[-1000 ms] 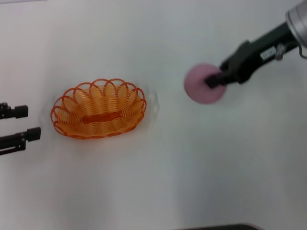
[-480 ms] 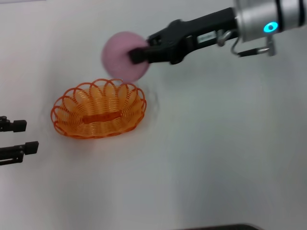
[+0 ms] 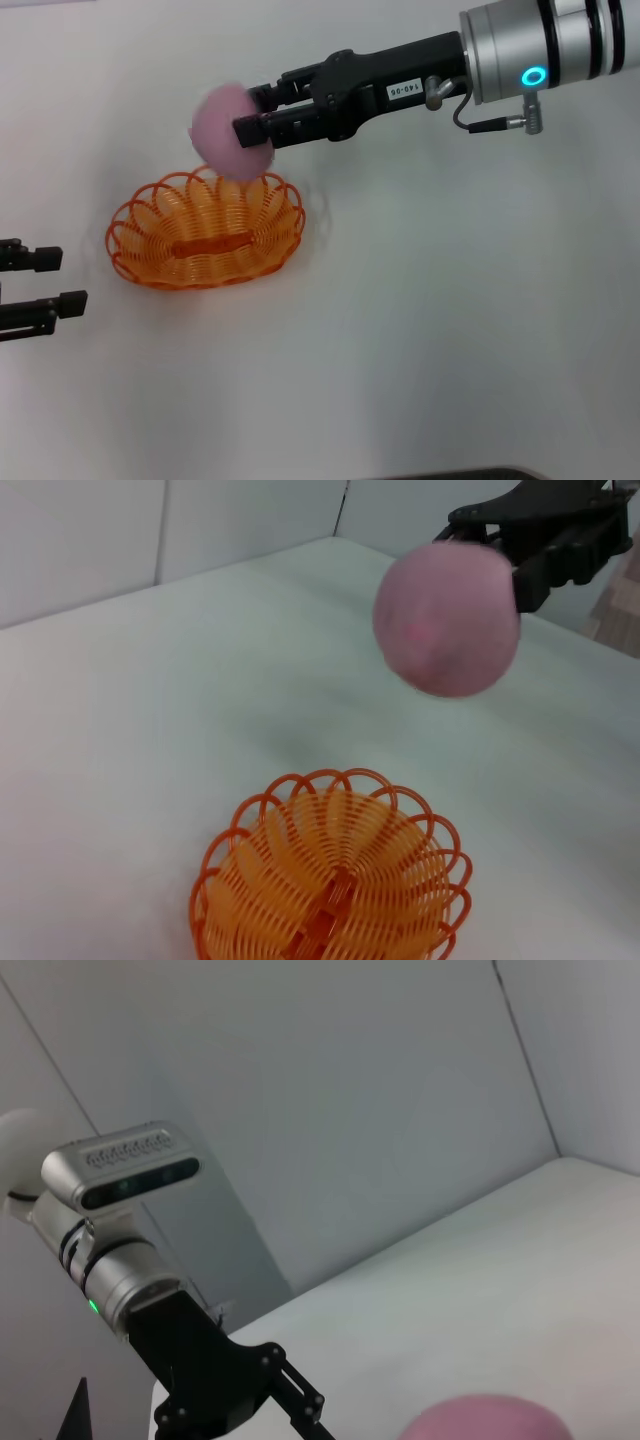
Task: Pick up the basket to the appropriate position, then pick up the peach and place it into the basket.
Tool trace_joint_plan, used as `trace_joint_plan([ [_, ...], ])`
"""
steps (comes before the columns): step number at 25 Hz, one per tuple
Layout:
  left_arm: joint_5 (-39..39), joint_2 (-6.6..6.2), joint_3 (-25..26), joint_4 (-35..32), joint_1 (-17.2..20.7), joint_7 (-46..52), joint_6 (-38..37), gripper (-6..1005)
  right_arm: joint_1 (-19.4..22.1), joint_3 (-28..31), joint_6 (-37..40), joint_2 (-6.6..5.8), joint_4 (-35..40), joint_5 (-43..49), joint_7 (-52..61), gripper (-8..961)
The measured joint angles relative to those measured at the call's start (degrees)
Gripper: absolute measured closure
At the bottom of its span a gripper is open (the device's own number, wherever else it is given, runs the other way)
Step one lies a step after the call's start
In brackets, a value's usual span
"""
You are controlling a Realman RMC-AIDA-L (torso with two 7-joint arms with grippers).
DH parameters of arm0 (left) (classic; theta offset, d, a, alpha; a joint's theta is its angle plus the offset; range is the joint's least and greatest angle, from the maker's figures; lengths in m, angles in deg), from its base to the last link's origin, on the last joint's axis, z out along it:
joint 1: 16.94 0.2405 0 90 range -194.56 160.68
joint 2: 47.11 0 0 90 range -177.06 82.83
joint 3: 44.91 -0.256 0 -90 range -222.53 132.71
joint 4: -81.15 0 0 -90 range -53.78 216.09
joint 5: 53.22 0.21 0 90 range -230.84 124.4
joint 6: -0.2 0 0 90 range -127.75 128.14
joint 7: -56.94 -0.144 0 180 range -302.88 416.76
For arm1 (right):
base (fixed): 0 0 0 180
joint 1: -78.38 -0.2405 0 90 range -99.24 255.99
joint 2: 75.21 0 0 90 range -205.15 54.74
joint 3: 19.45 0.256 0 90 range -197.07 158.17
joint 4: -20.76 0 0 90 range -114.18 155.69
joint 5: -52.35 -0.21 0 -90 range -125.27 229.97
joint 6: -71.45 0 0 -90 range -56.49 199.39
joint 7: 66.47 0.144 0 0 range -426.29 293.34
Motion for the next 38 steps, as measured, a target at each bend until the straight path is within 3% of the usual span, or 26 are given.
trace_joint_plan([
  [2,0.0,0.00,0.0,0.1,-0.1,0.0,0.0,357,0.1,0.0,0.1,-0.04,0.1,-0.1,0.0,403],
  [13,-0.2,0.09,0.0,0.2,-0.2,0.0,0.2,357,0.9,0.3,0.7,-0.13,0.5,-0.1,-0.6,167],
  [16,-0.1,0.10,0.0,0.2,-0.1,0.0,0.2,357,2.9,0.7,2.1,-0.34,2.3,-0.2,-1.4,-5],
  [21,-0.2,0.16,0.4,0.2,-0.1,0.0,0.2,357,9.9,3.5,4.3,-0.72,9.3,-0.2,-2.1,8],
  [26,-0.3,0.18,0.4,0.2,-0.1,0.0,0.2,357,16.4,5.4,9.1,-2.75,13.3,-0.2,-3.3,7],
  [32,-0.2,0.18,0.3,0.2,-0.2,0.0,0.4,357,20.2,5.9,14.8,-5.66,14.6,1.6,-4.2,8],
  [38,0.0,0.18,0.2,0.2,0.0,0.0,0.6,357,21.5,6.5,15.2,-6.16,15.4,2.0,-4.2,7],
])
